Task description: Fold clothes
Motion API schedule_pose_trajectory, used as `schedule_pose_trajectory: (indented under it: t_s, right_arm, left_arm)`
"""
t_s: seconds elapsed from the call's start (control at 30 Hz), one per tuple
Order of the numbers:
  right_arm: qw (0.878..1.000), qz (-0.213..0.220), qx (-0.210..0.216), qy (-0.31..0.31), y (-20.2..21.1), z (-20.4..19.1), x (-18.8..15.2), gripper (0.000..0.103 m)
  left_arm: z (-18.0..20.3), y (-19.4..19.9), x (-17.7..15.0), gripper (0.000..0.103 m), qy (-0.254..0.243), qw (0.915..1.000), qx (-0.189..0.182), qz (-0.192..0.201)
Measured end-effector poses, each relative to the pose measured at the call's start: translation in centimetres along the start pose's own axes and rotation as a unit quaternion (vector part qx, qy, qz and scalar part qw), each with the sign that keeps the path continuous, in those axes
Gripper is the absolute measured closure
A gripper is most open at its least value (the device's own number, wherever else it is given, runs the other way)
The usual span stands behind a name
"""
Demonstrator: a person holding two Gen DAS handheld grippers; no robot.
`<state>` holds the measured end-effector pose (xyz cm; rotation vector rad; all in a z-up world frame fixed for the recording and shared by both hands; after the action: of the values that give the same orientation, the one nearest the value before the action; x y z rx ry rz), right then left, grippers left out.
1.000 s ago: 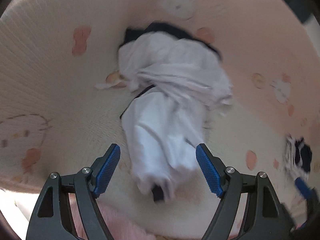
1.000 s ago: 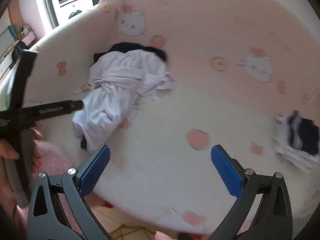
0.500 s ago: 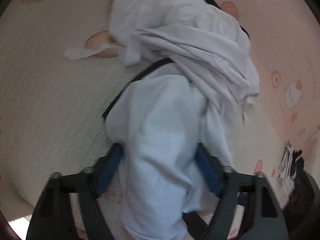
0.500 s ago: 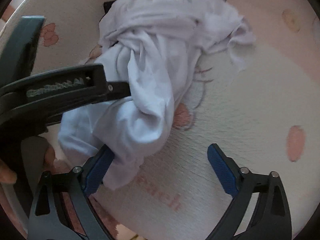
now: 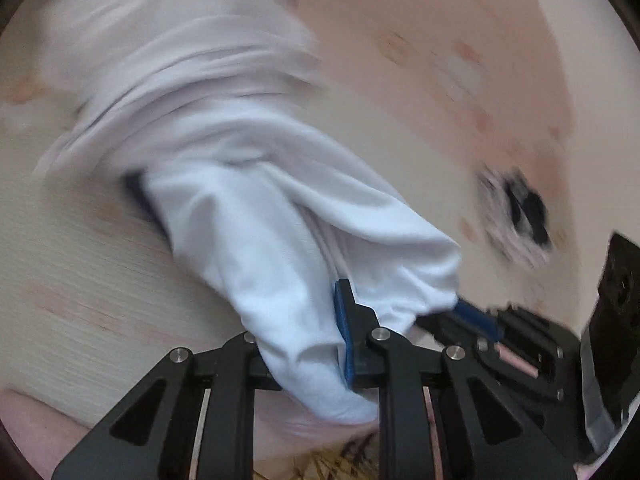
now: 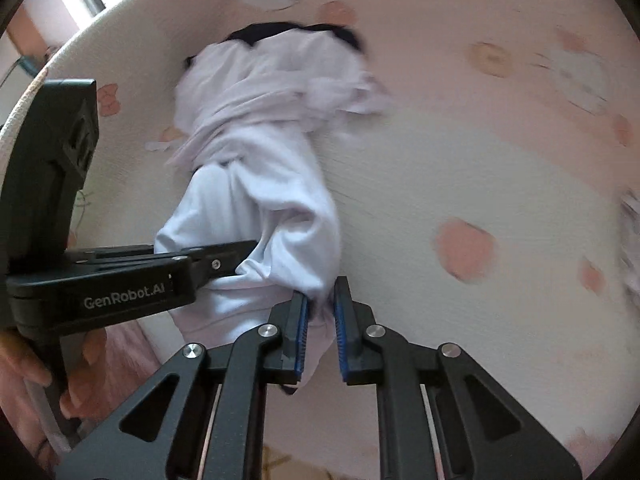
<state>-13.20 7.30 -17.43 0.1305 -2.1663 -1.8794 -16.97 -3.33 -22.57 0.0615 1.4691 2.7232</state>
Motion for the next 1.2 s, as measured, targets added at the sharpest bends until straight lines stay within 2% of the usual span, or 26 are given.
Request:
schedule_pose_trajectory:
  t_s: [0.13, 0.3, 0.37, 0.4, 0.43, 0.47, 0.5, 0.53, 0.6, 0.73, 0.77, 0.8, 0.83, 0.9, 1.03, 1.07, 1.1, 1.2]
  right_arm:
    - [0.998, 0.013, -0.025, -0.061, 3.6, 3.9, -5.2, 0.092]
    - [0.989, 0.034, -0.042, -0.135, 7.2, 8.2, -9.5, 0.091]
    - [0.991, 0.023, -0.023, -0.127, 6.7, 8.3, -9.7, 0.086]
    - [0.993, 0.016, -0.012, -0.120, 6.3, 8.2, -9.7, 0.073]
    - [0.994, 0.007, 0.004, -0.107, 5.7, 7.5, -9.8, 0.060]
    - [0.995, 0.004, 0.020, -0.094, 4.5, 6.9, -9.9, 0.057]
    - [0.996, -0.002, 0.036, -0.084, 3.4, 5.9, -9.9, 0.054]
    - [0.996, -0.010, 0.051, -0.073, 2.5, 4.7, -9.8, 0.047]
    - [0.995, -0.027, 0.083, -0.052, 0.7, 2.4, -9.8, 0.044]
    - [0.995, -0.048, 0.085, 0.007, -2.2, -1.9, -8.9, 0.041]
    - [0.996, -0.047, 0.072, 0.013, -2.8, -2.5, -8.6, 0.041]
    - [0.998, -0.043, 0.044, 0.012, -3.3, -2.6, -8.4, 0.046]
    - [0.999, -0.039, 0.015, 0.003, -3.6, -2.2, -7.9, 0.066]
    - [0.999, -0.021, -0.026, -0.034, -3.4, -0.5, -6.9, 0.082]
    - [0.991, 0.035, -0.064, -0.111, 0.3, 3.7, -7.0, 0.087]
    - [0.988, 0.049, -0.070, -0.130, 1.3, 4.9, -7.4, 0.087]
    - [0.984, 0.062, -0.073, -0.149, 2.3, 6.0, -7.8, 0.087]
    - [0.975, 0.081, -0.075, -0.192, 4.4, 9.3, -9.3, 0.087]
  left_arm:
    - [5.6, -2.1, -1.9, 0.084, -0.056, 0.9973, -0.042, -0.022]
    - [4.7, -0.3, -2.0, 0.081, -0.015, 0.9969, -0.076, 0.012]
    - [3.3, 0.9, -2.0, 0.075, 0.009, 0.9967, -0.073, 0.036]
    - [2.5, 1.6, -2.1, 0.073, 0.021, 0.9962, -0.070, 0.048]
    - [1.8, 2.3, -2.1, 0.067, 0.033, 0.9954, -0.067, 0.061]
    - [1.0, 3.1, -2.5, 0.054, 0.040, 0.9940, -0.072, 0.071]
    - [0.1, 4.0, -3.2, 0.050, 0.045, 0.9924, -0.081, 0.081]
    - [-0.8, 4.9, -3.8, 0.048, 0.049, 0.9905, -0.090, 0.091]
    - [-1.7, 5.6, -4.6, 0.048, 0.051, 0.9893, -0.096, 0.098]
    - [-1.2, 3.3, -4.6, 0.048, 0.073, 0.9928, -0.042, 0.086]
    - [-1.6, 2.9, -4.7, 0.048, 0.084, 0.9930, -0.033, 0.076]
    - [-1.8, 2.5, -4.7, 0.048, 0.093, 0.9931, -0.023, 0.069]
    - [-1.9, 2.1, -4.7, 0.048, 0.100, 0.9930, -0.014, 0.062]
    - [-2.3, 1.0, -4.9, 0.048, 0.109, 0.9931, 0.006, 0.044]
    - [-1.8, -1.6, -5.6, 0.053, 0.087, 0.9961, 0.006, -0.017]
    - [-1.6, -2.5, -6.0, 0.057, 0.074, 0.9966, 0.015, -0.032]
    - [-1.0, -3.1, -6.0, 0.057, 0.066, 0.9969, 0.020, -0.038]
    - [1.1, -4.8, -5.7, 0.057, 0.039, 0.9972, -0.026, -0.058]
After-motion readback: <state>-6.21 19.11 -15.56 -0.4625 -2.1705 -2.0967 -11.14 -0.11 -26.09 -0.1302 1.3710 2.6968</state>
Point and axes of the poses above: each gripper's, at about its wrist camera, not at the fingertips, and y roughly against the way its jaws point, z to its right, x to its top, the point moved 4 cm from there along -y, roughly the way its jaws point, and after that the axes turned 15 degrees about -z, right-handed, at the moved point
